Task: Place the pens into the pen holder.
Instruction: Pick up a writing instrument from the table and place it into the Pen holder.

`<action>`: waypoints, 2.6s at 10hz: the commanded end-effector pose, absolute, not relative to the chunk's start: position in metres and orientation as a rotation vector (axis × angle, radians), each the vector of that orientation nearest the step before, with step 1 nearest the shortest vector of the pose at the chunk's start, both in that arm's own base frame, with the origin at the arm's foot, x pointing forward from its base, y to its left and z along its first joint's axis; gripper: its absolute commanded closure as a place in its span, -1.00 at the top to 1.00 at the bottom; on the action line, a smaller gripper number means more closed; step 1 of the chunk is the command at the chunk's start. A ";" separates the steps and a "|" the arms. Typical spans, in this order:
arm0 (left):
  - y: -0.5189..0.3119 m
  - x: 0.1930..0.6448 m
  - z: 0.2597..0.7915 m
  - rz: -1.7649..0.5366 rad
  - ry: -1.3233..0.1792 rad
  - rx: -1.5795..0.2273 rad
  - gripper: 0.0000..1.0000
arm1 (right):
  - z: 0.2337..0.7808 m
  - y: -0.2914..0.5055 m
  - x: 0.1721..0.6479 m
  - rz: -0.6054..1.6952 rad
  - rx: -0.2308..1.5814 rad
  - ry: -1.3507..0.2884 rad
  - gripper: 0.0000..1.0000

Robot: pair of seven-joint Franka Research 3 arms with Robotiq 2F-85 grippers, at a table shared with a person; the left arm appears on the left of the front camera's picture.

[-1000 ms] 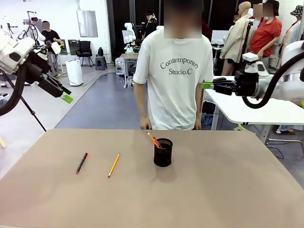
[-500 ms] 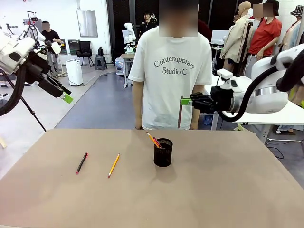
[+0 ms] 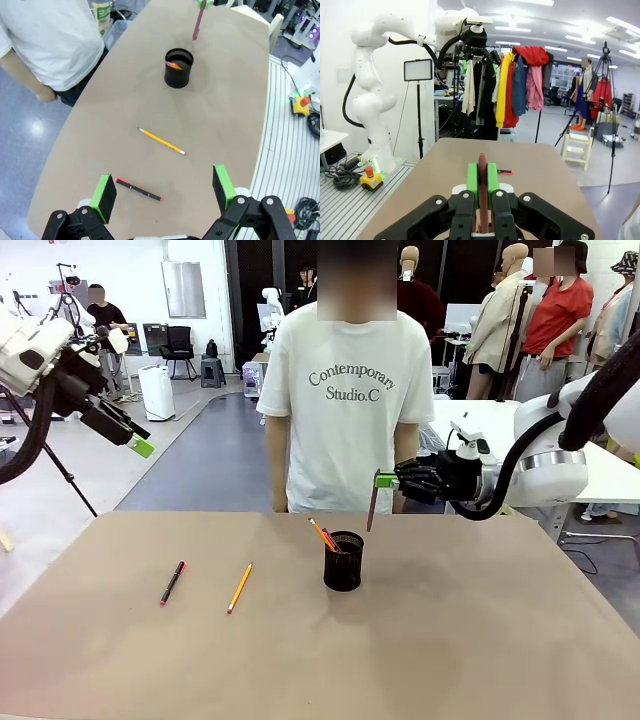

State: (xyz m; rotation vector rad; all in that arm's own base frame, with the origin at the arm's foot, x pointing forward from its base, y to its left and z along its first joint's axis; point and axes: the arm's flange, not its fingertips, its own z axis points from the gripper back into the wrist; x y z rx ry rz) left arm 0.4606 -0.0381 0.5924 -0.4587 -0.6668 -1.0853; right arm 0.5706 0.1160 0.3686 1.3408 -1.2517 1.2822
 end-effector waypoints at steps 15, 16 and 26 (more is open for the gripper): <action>-0.038 0.460 0.593 -1.088 -0.671 -0.460 1.00 | 0.335 0.153 0.588 1.267 1.372 -1.276 -1.00; -0.038 0.460 0.593 -1.088 -0.671 -0.460 1.00 | 0.331 0.151 0.589 1.269 1.363 -1.277 -1.00; -0.038 0.460 0.593 -1.088 -0.671 -0.460 1.00 | 0.339 0.139 0.588 1.278 1.343 -1.251 1.00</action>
